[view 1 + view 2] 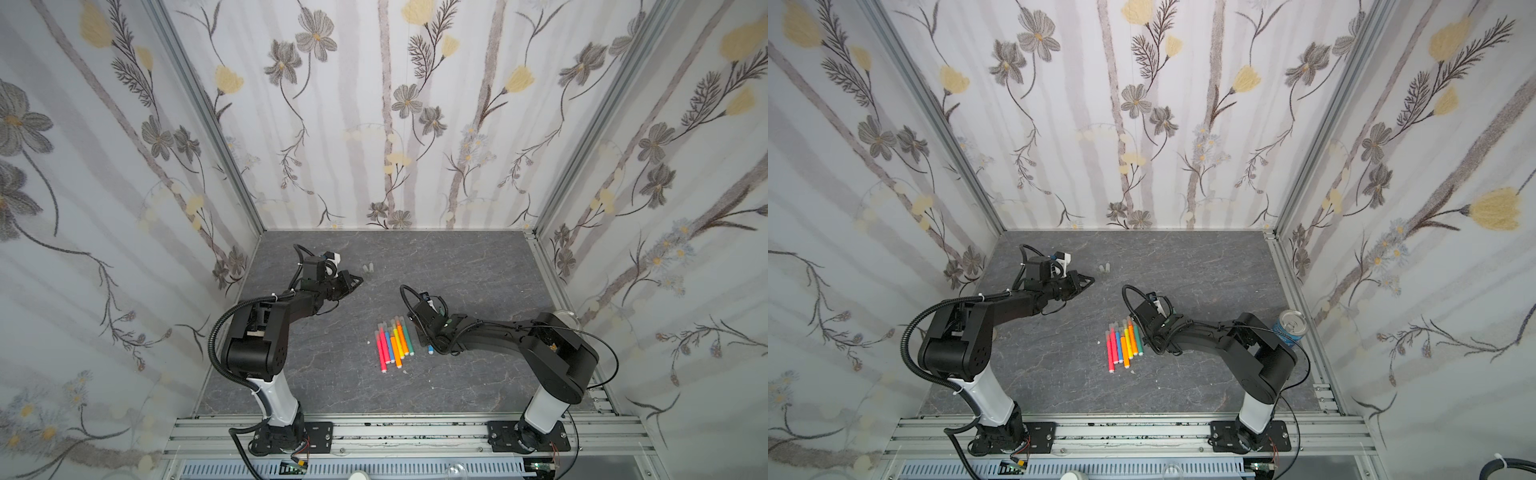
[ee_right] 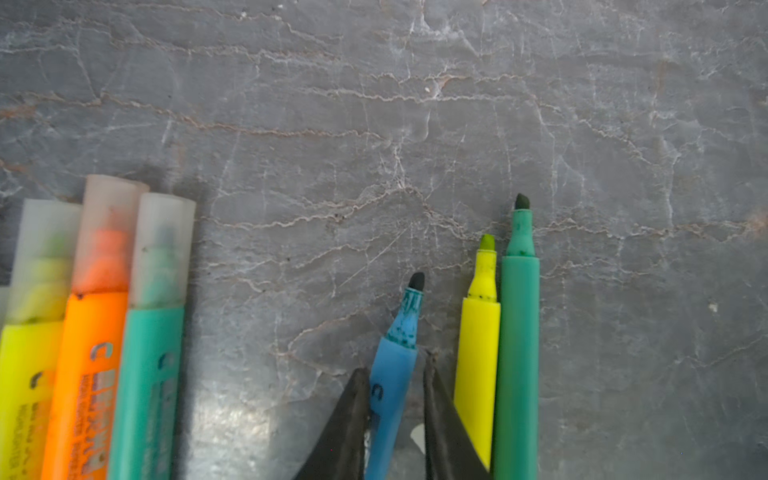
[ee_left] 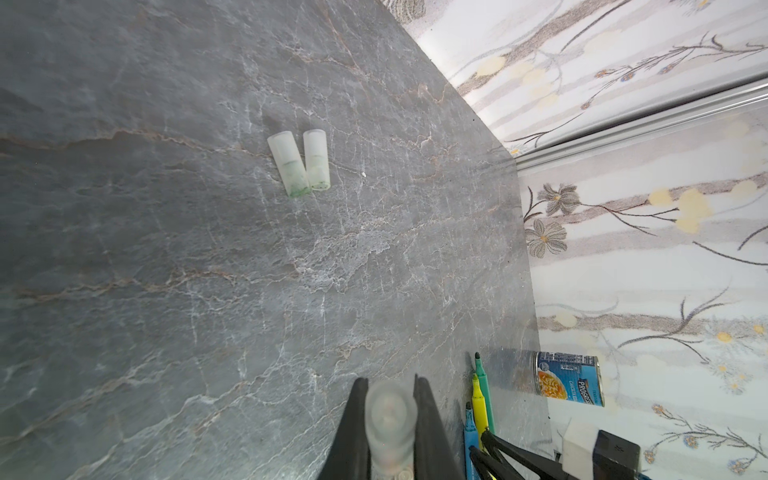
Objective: Open the pen caps
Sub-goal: 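Lower the uncapped blue highlighter with the right gripper while the left withdraws the cap, then open the right gripper off the blue highlighter while the left drops its cap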
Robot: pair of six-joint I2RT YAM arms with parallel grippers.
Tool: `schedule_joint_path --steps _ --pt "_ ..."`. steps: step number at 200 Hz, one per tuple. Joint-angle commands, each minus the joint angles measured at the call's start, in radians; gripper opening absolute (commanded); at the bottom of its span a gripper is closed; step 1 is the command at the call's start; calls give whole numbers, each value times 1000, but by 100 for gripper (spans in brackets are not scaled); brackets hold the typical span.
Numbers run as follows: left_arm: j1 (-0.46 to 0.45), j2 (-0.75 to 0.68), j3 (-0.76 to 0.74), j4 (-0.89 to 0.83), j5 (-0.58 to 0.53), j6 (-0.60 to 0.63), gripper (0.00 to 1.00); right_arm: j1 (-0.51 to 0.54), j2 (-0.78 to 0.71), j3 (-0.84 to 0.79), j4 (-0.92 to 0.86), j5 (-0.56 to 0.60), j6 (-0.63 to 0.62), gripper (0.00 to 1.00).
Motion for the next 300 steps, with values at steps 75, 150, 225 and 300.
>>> schedule_joint_path --steps 75,150,225,300 --pt "2 230 212 -67 -66 28 0 1 -209 -25 48 -48 -43 32" --pt "2 373 399 -146 -92 29 3 1 -292 -98 67 -93 -19 34" --pt "2 434 479 -189 -73 34 15 1 -283 -111 81 -111 -9 35" --pt "2 425 467 -185 -49 32 27 1 -245 -104 99 -134 -6 35"
